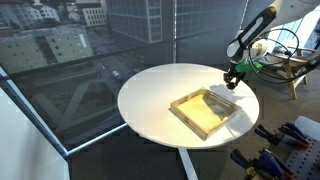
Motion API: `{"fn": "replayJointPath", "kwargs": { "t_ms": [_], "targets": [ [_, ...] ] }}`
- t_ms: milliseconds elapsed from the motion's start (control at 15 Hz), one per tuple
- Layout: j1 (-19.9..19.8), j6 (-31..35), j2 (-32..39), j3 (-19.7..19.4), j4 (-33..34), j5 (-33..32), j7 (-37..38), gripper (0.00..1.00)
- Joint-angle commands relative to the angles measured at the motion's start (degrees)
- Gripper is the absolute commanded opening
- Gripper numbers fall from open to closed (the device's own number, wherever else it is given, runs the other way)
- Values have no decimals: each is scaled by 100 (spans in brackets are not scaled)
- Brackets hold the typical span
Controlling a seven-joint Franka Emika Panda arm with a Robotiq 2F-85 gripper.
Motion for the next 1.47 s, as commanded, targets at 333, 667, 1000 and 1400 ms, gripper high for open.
{"fn": "replayJointPath", "kwargs": {
  "t_ms": [333,667,1000,1400],
  "targets": [
    [-179,-61,430,147,453,176,-217,36],
    [-197,-69,596,140,594,165,-206,36],
    [-199,-72,690,129,673,150,-191,36],
    [-188,-76,758,110,736,130,-170,36]
  ]
}}
